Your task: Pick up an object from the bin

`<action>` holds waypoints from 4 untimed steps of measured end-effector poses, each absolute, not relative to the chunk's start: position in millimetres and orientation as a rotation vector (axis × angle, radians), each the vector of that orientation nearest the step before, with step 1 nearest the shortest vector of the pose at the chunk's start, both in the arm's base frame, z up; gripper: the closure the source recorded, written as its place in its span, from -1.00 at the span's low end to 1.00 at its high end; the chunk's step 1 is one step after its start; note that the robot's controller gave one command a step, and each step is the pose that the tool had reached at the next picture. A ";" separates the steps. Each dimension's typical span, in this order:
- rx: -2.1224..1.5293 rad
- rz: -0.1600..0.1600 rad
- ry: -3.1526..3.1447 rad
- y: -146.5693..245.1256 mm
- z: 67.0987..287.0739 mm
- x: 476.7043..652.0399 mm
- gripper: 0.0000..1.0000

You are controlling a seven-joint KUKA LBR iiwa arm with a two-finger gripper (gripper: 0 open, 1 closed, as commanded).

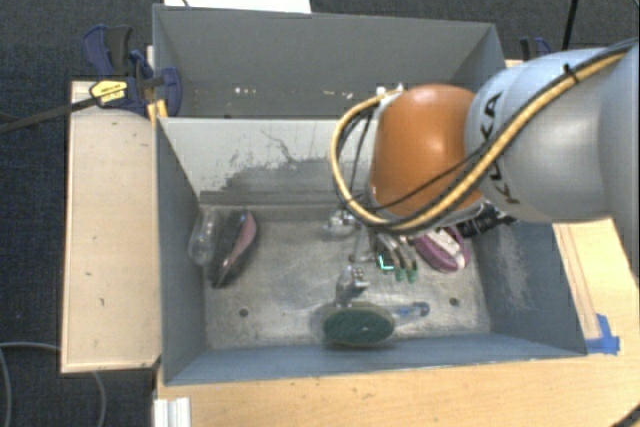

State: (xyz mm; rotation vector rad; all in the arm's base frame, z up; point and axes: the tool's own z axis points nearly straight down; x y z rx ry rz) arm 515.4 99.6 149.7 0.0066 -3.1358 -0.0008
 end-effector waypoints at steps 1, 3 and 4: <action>0.387 0.000 -3.117 68.2 108.6 479.3 -1.00; 0.501 -0.005 -3.114 76.9 74.7 480.0 1.00; 0.795 0.003 -3.050 49.5 242.8 488.5 1.00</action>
Offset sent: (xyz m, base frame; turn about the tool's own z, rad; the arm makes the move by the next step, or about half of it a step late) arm -0.0361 -0.0308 -0.0407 -0.2441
